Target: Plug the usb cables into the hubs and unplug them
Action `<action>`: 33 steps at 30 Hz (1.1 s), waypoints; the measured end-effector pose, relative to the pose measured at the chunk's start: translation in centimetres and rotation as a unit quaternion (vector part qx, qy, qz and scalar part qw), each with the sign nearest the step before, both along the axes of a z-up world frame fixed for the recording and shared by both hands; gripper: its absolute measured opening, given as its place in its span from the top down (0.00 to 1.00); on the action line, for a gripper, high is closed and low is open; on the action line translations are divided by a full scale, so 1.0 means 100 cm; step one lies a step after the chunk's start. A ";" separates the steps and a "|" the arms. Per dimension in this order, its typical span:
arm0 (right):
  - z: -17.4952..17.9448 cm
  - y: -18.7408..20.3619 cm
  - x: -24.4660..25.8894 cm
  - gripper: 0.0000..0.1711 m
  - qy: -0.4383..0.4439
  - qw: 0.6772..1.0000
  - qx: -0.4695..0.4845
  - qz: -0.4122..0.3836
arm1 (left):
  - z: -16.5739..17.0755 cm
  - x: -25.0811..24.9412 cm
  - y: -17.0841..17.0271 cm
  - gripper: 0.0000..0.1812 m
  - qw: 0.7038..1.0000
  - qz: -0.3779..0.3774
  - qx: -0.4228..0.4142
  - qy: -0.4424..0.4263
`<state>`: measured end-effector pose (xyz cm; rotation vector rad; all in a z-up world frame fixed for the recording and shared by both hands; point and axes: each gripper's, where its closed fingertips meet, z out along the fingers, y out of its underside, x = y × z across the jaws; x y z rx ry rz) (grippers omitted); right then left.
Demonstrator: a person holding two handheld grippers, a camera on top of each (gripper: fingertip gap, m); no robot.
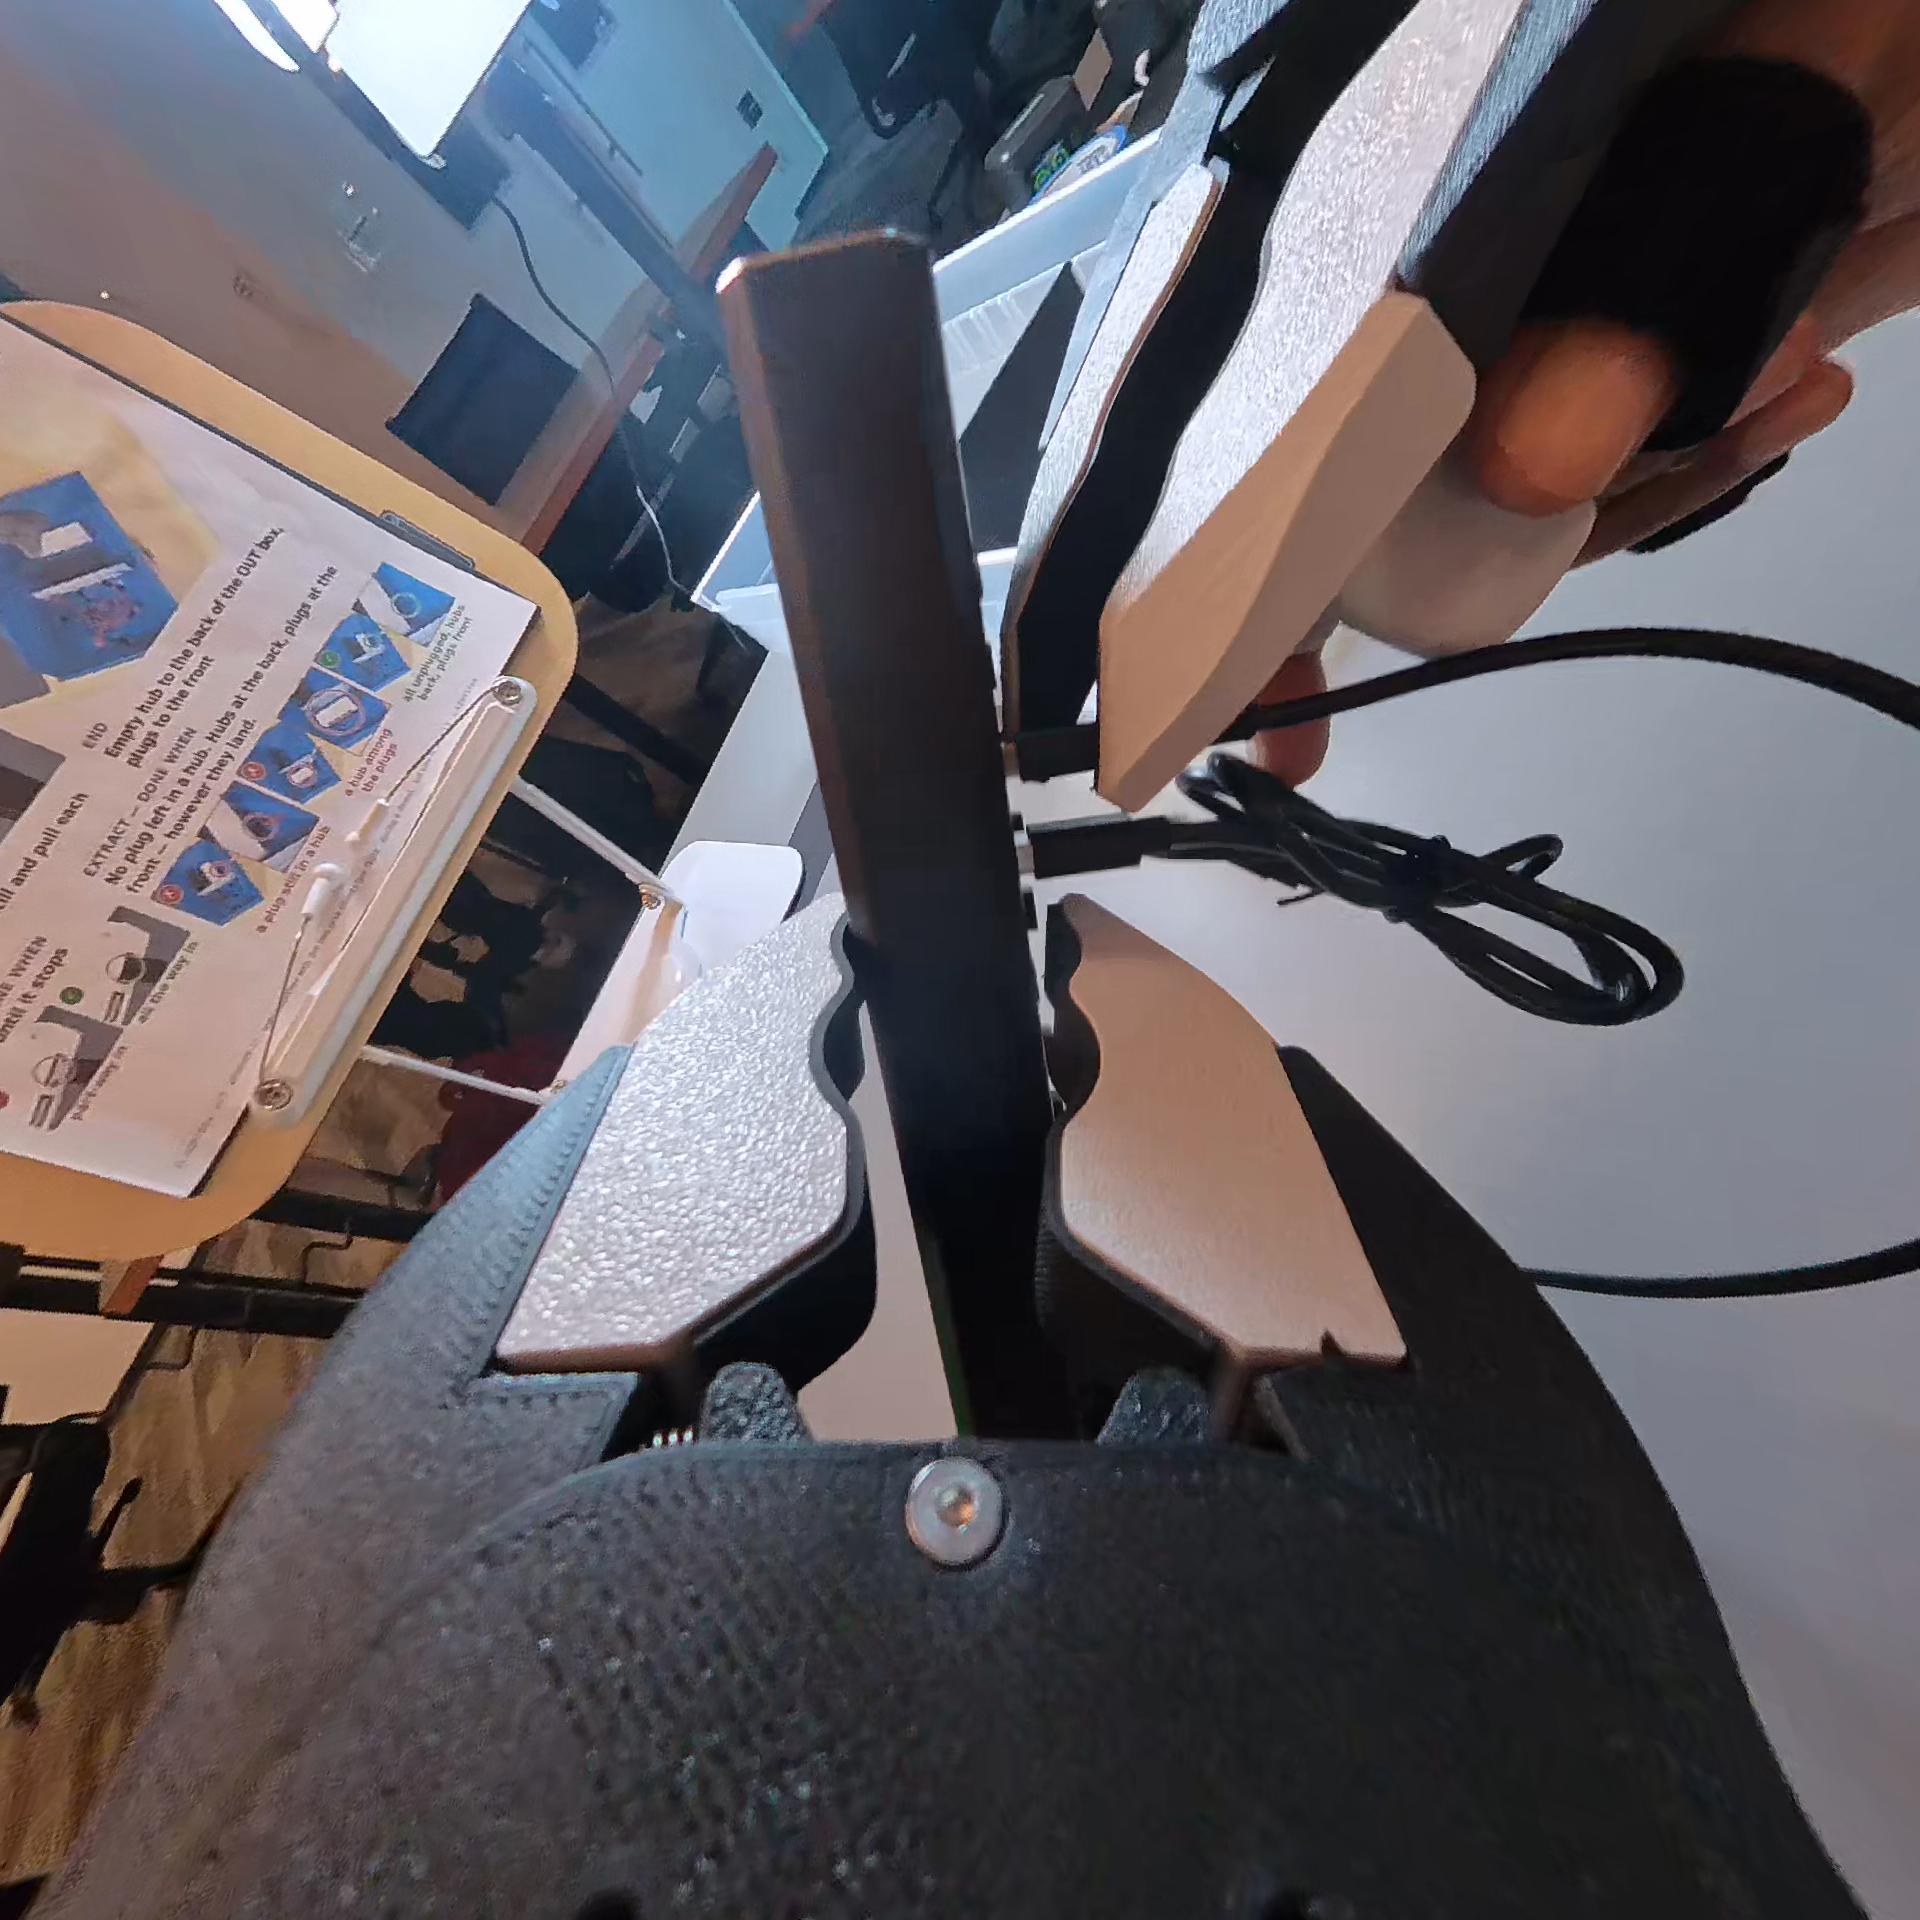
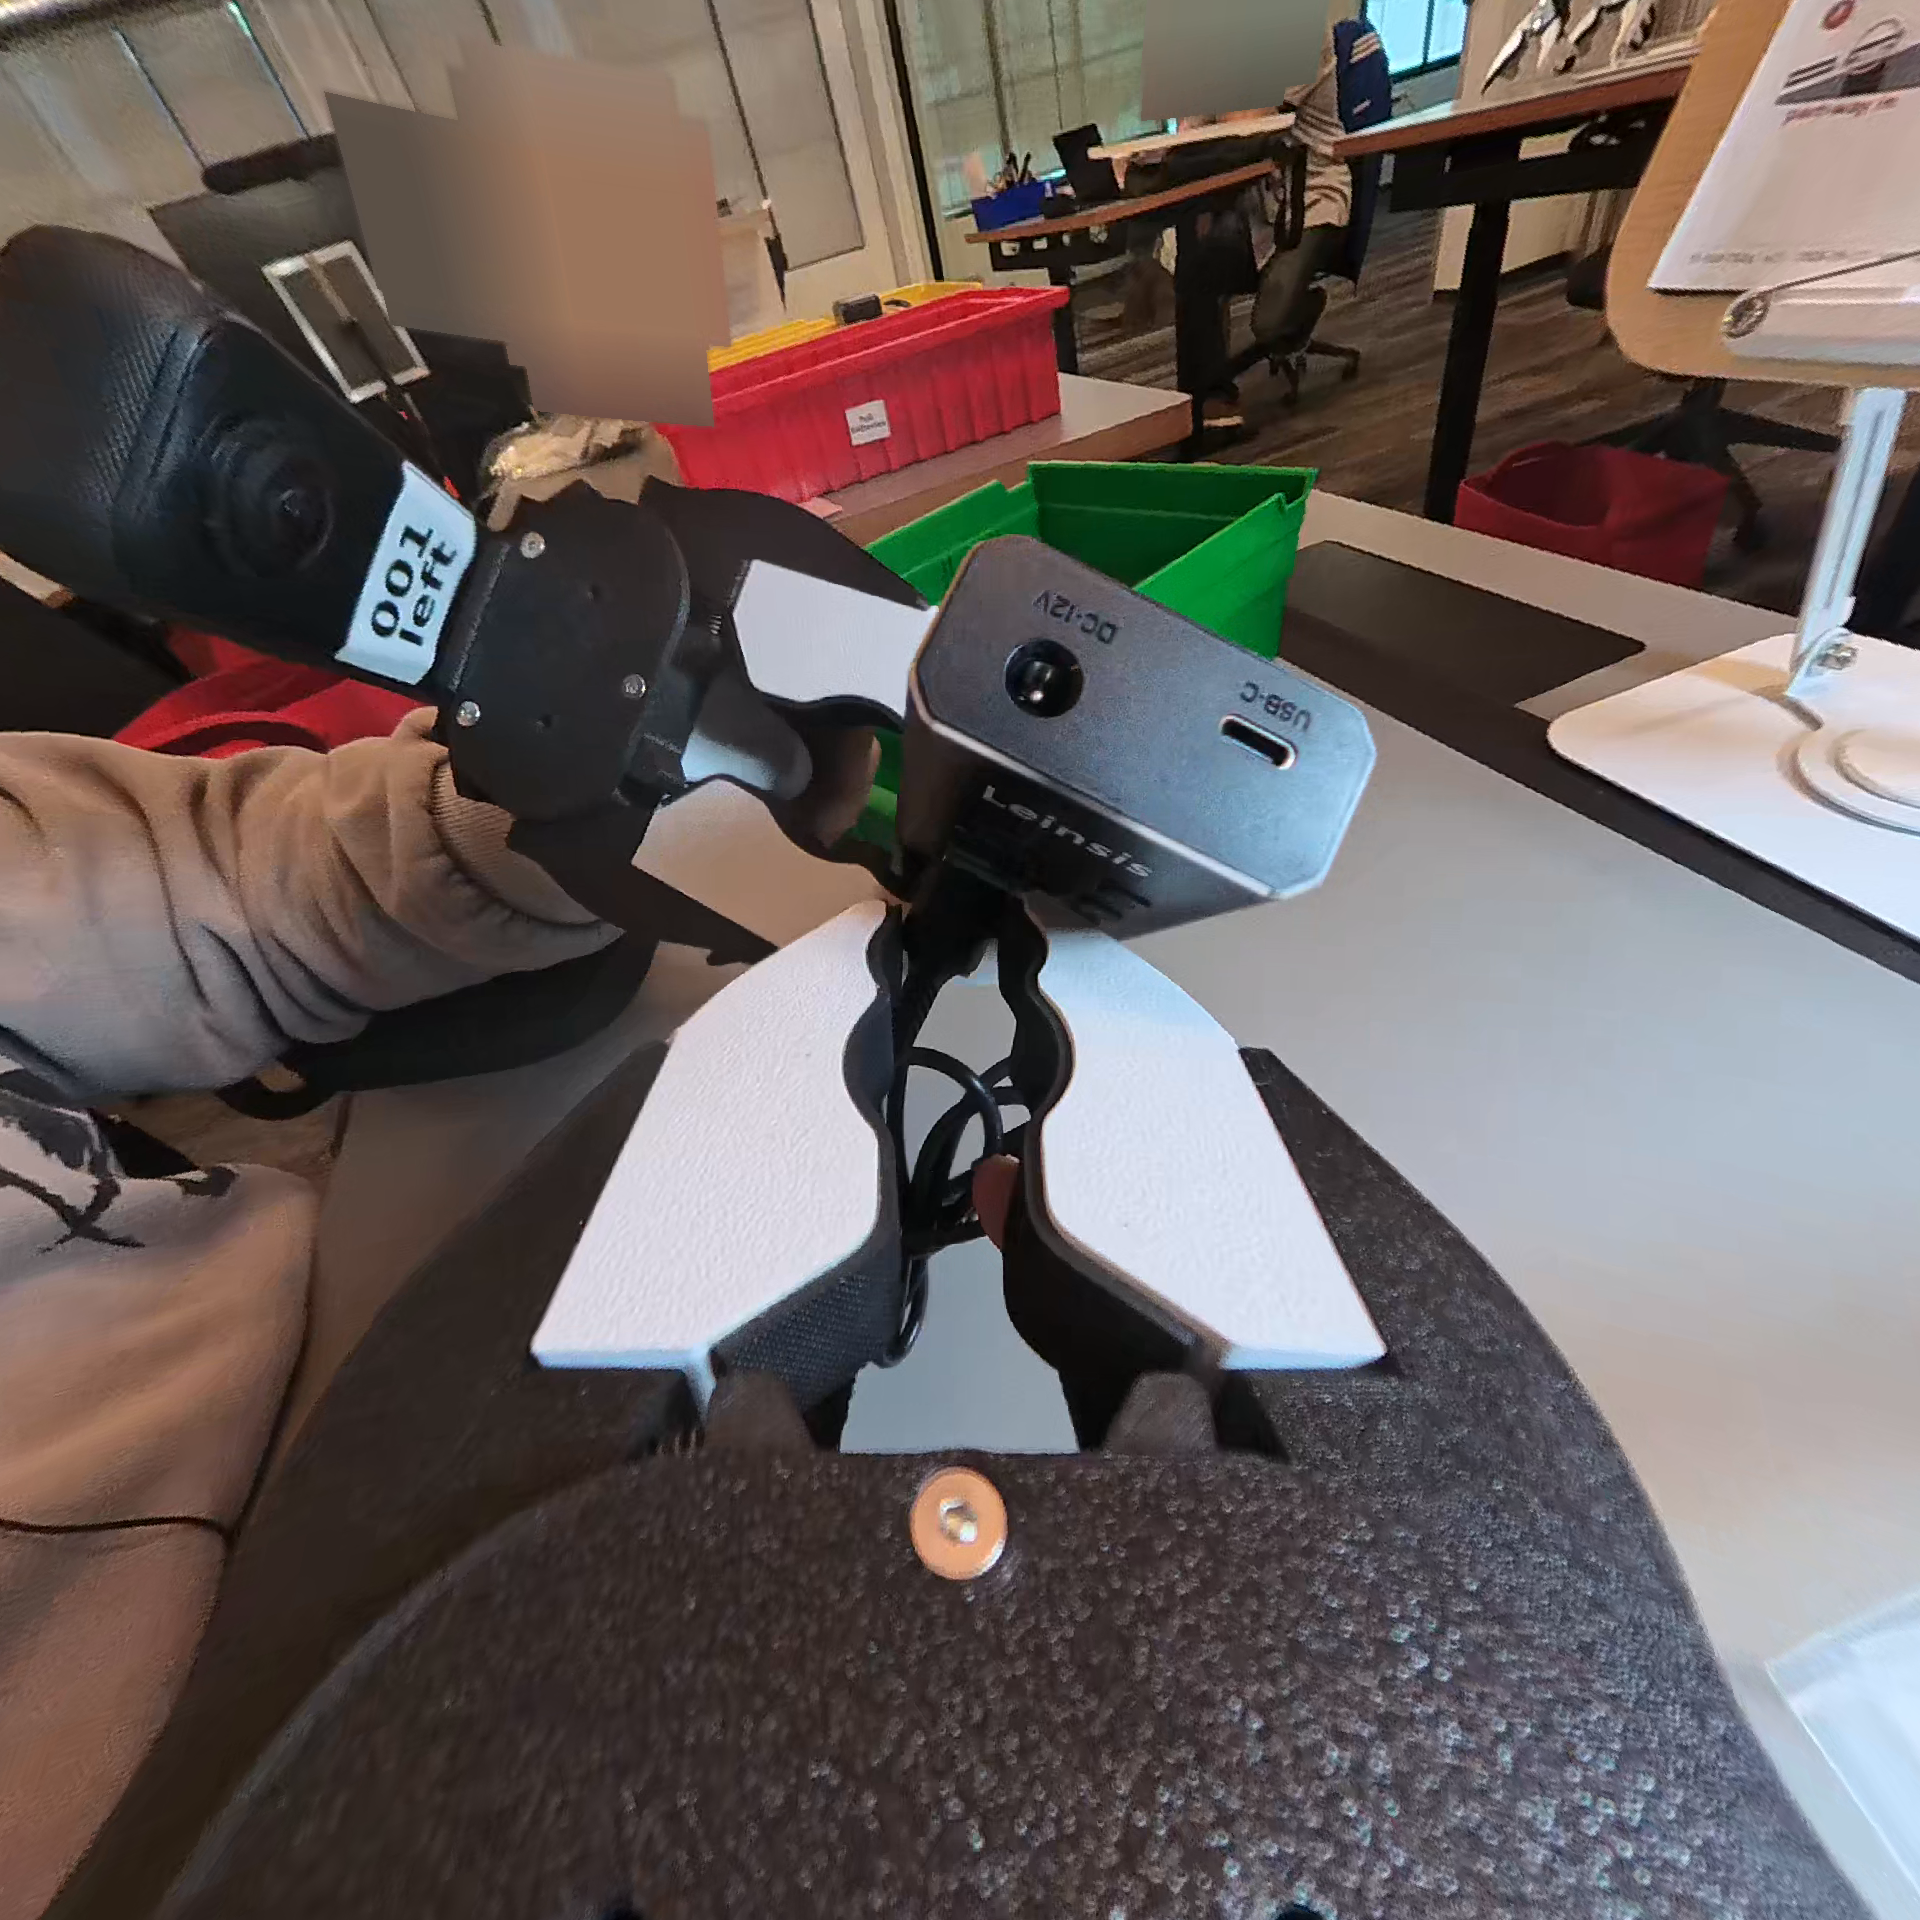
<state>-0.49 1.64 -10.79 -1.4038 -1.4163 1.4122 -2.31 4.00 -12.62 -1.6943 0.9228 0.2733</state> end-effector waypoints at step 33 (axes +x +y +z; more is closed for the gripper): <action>-0.013 0.004 -0.016 0.90 0.034 0.992 0.005 -0.122 | 0.008 -0.018 0.012 0.84 0.984 0.043 0.082 0.153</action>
